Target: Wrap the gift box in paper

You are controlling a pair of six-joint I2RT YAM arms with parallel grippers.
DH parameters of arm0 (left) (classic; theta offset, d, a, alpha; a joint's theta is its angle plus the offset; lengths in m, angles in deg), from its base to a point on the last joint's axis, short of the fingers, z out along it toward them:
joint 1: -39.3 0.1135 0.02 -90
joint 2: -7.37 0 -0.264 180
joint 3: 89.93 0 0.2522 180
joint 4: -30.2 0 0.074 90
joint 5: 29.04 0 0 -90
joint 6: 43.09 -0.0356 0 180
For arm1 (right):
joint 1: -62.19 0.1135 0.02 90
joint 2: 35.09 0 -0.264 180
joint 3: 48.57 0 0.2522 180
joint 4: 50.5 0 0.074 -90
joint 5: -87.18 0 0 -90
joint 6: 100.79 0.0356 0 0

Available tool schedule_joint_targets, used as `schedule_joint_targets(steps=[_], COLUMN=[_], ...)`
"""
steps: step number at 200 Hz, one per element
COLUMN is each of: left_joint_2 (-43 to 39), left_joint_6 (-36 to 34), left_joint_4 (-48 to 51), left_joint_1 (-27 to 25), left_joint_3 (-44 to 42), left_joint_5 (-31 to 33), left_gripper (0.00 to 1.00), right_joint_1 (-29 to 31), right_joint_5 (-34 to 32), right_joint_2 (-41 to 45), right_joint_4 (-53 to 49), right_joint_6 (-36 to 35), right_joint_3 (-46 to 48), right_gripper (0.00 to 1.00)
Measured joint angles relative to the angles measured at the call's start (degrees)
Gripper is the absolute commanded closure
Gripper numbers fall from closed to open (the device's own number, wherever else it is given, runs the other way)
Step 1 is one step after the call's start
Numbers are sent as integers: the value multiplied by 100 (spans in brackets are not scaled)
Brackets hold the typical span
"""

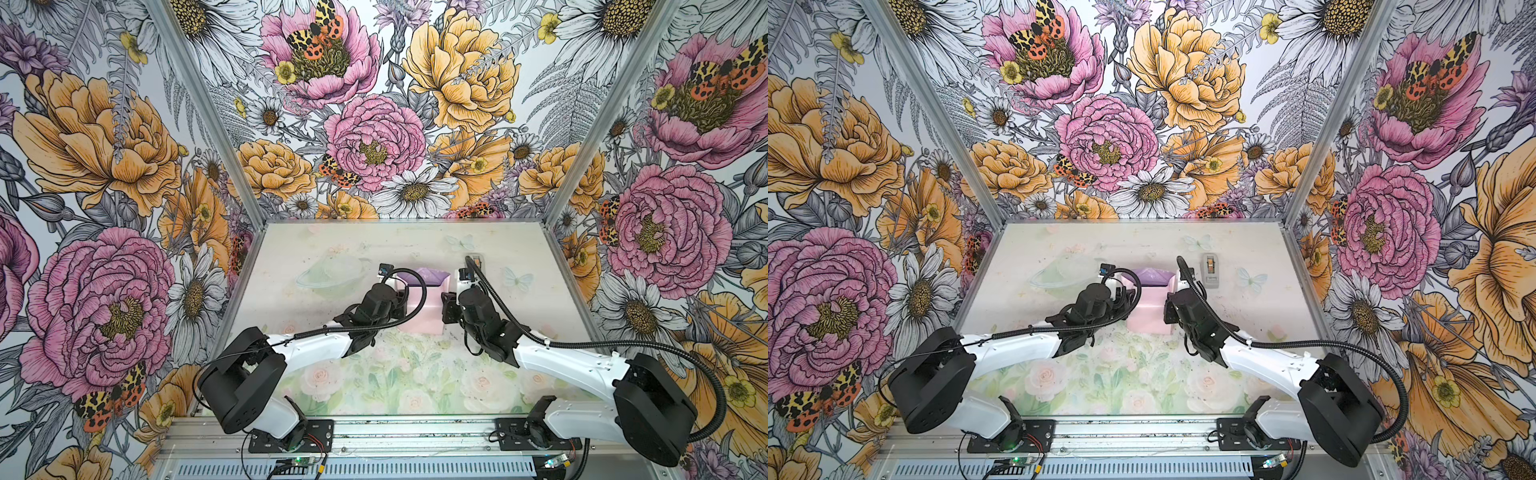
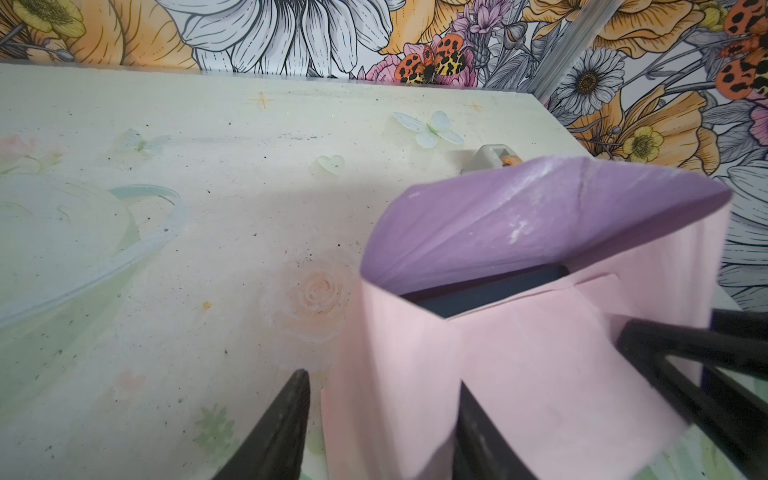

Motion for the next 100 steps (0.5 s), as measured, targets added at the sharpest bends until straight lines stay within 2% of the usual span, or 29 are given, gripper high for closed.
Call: schedule_joint_targets(steps=[71,100], left_joint_2=[-59,-59], left_joint_6=[24,50], left_joint_4=[48,48], left_joint_1=[-26,-26], left_joint_3=[11,11], left_joint_5=[151,166], left_gripper=[52,62], right_joint_1=[66,74], right_joint_5=[-85,-81], right_joint_2=[-92,-92], right_joint_4=[37,42], right_joint_6=[17,17], right_joint_3=[-63,-63], right_gripper=[83,83])
